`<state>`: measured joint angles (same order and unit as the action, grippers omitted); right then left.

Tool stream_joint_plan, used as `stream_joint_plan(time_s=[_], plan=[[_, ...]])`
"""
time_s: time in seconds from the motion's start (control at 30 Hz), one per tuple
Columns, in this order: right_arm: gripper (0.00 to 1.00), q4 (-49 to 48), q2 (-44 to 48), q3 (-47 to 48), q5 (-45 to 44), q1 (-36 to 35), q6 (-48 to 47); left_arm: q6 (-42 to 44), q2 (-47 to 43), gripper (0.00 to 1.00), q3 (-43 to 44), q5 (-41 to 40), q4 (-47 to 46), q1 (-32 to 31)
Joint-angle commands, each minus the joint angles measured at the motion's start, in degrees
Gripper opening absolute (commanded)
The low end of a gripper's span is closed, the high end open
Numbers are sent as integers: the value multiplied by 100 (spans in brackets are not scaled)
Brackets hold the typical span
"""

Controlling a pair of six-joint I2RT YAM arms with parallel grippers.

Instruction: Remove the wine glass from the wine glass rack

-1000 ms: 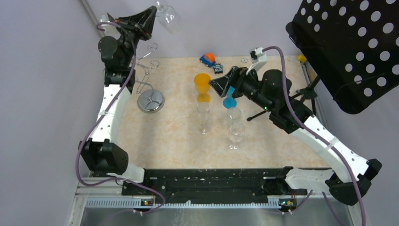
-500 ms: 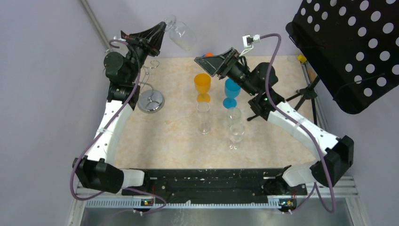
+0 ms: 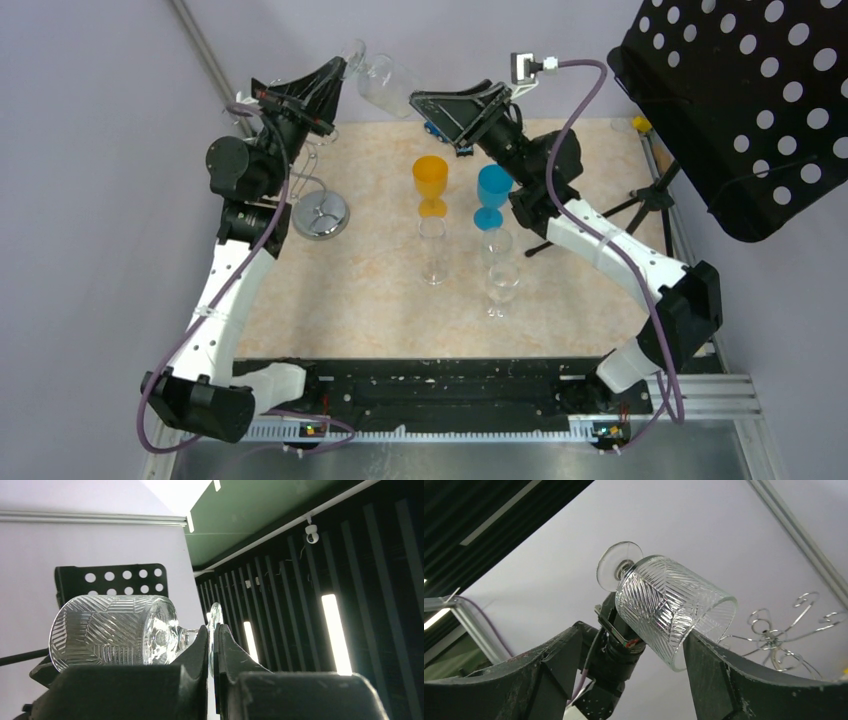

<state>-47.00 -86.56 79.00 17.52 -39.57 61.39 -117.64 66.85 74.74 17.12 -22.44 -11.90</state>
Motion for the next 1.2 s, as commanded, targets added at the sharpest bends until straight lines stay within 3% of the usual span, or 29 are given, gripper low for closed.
stream_joint_plan(time_s=[0.0,0.23,0.37,0.43,0.5,0.6,0.67,0.77,0.93,1.07,1.17], plan=[[71,-1004,-227,535,514,37,398,-215,-271,0,66,-55,-535,-44],[39,-1327,-458,887,858,37,706,-219,-446,0,-53,-62,-400,-110],[12,-1349,-519,1006,974,37,825,-92,-512,0,-48,4,-195,-159],[0,-1298,-476,981,966,38,814,-49,-523,7,-60,32,-165,-163],[0,-1213,-416,949,957,37,757,98,-562,23,-46,51,-92,-170],[0,-941,-217,814,874,37,465,600,-685,58,84,43,315,-172],[0,-573,5,669,731,37,166,1066,-832,68,195,-59,702,-172],[0,283,430,421,301,35,-456,1986,-1149,75,288,-299,1343,-172],[0,1831,1126,171,-313,37,-1452,3414,-1544,78,350,-622,2536,-172],[0,2934,1565,184,119,37,-2293,4586,-1600,80,480,-478,3054,-164],[0,3875,1899,287,939,38,-3053,5502,-1548,81,766,-385,3557,-163]])
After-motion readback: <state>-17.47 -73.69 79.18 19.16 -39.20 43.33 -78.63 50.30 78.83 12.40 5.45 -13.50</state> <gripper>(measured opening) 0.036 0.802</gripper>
